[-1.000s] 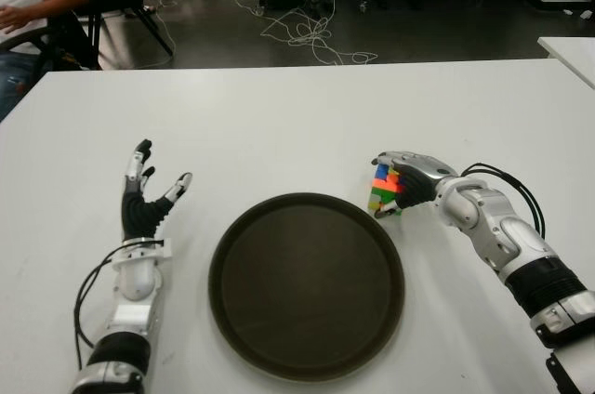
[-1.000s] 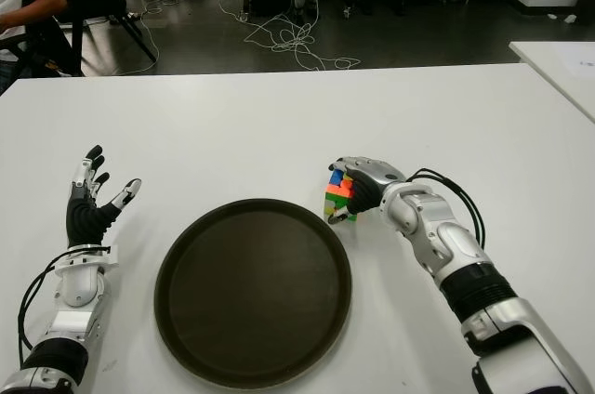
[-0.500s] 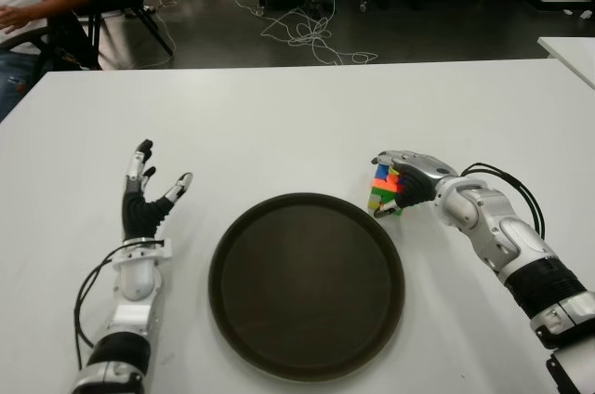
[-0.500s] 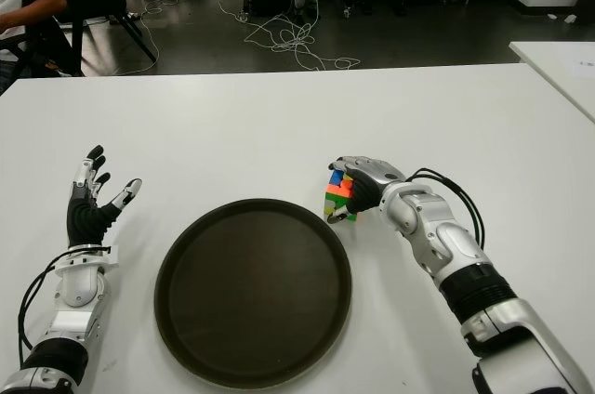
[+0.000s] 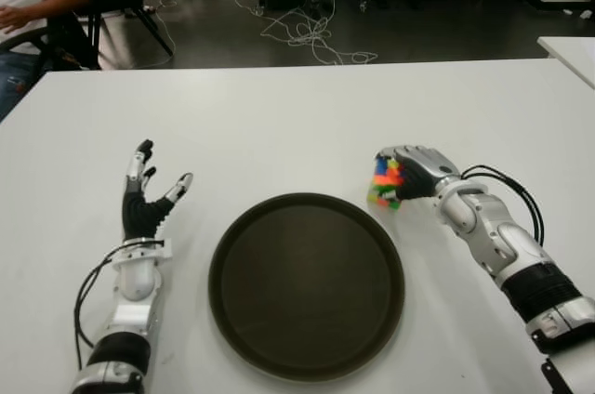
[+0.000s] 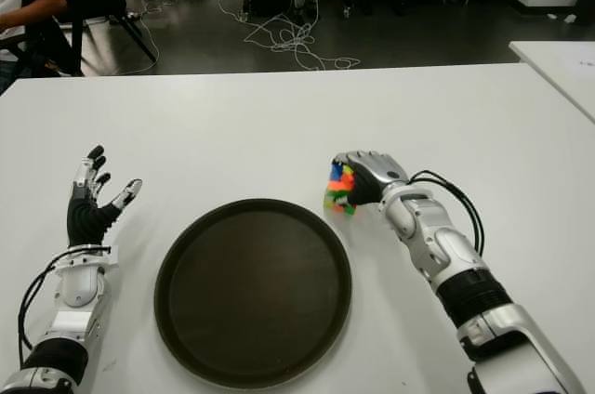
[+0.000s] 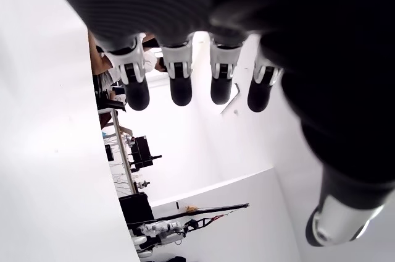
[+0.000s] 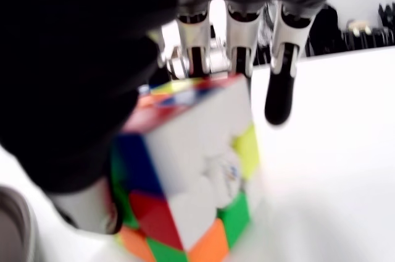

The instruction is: Pick up the Rubik's Cube and put it in the plate

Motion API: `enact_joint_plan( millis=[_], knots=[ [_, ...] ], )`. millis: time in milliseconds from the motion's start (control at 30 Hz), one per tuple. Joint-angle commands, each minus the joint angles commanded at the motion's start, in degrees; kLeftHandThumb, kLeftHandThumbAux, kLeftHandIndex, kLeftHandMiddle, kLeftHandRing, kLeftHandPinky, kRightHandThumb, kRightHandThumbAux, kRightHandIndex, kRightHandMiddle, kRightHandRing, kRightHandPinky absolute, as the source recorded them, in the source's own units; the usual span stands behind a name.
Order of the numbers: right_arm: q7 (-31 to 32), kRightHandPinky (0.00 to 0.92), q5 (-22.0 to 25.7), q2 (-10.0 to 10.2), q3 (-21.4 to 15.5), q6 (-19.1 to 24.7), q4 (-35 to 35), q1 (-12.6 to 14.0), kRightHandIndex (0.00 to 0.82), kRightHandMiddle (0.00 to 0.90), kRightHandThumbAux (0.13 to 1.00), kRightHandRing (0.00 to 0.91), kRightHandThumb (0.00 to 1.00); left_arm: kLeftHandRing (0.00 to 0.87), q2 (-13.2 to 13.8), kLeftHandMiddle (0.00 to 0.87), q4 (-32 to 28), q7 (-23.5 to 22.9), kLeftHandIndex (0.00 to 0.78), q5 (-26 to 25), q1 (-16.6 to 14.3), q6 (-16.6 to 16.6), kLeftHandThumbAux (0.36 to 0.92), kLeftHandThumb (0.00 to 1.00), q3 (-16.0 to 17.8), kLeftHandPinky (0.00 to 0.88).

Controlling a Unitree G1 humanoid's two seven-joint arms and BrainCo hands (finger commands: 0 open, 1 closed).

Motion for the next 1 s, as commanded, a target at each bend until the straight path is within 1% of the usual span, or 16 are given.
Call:
enact_joint_plan(
  millis=[167, 233, 400, 633, 700, 767, 900, 1000],
  knots=[
    [-1.0, 0.549, 0.2, 0.2, -0.2, -0.1, 0.7, -0.2, 0.418, 0.533, 0.734, 0.553, 0.672, 0.009, 0.0, 0.029, 0.0, 0.3, 0.001, 0.2, 0.0, -0.1, 0.696, 0.266, 0.0, 0.01],
    [-1.4, 0.584, 0.1, 0.3, -0.2, 0.0, 0.9, -0.2, 0.421, 0.578, 0.732, 0.593, 0.676, 0.007, 0.1, 0.027, 0.0, 0.4, 0.0, 0.3, 0.0, 0.0, 0.692, 0.255, 0.0, 0.005],
    [-2.6, 0.608, -0.4, 0.4, 0.0, 0.2, 1.0, -0.3, 0.424, 0.619, 0.732, 0.626, 0.678, 0.004, 0.0, 0.023, -0.1, 0.2, 0.0, 0.1, 0.1, 0.4, 0.689, 0.246, 0.0, 0.0],
    [-4.7, 0.61, -0.8, 0.5, 0.2, 0.1, 1.5, -0.3, 0.423, 0.627, 0.733, 0.634, 0.674, 0.011, -0.3, 0.028, -0.5, 0.2, 0.0, -0.3, 0.2, 0.4, 0.692, 0.264, 0.2, 0.012],
    [-5.4, 0.576, -0.8, 0.5, 0.1, 0.2, 1.6, -0.3, 0.422, 0.595, 0.734, 0.611, 0.673, 0.013, -0.4, 0.031, -0.6, 0.3, 0.002, -0.4, 0.2, 0.4, 0.697, 0.274, 0.3, 0.013],
    [-5.8, 0.57, -0.9, 0.6, 0.2, 0.4, 1.6, -0.3, 0.422, 0.586, 0.734, 0.606, 0.673, 0.012, -0.5, 0.032, -0.7, 0.3, 0.002, -0.5, 0.2, 0.5, 0.7, 0.281, 0.3, 0.013],
    [-6.4, 0.593, -1.0, 0.6, 0.3, 0.6, 1.7, -0.4, 0.424, 0.609, 0.735, 0.625, 0.674, 0.007, -0.5, 0.026, -0.7, 0.2, 0.0, -0.6, 0.2, 0.6, 0.705, 0.296, 0.4, 0.01],
    [-6.9, 0.631, -1.2, 0.6, 0.4, 0.7, 1.9, -0.6, 0.425, 0.632, 0.735, 0.65, 0.675, 0.011, -0.6, 0.028, -0.9, 0.0, 0.001, -0.7, 0.2, 0.7, 0.706, 0.299, 0.3, 0.009]
  ],
)
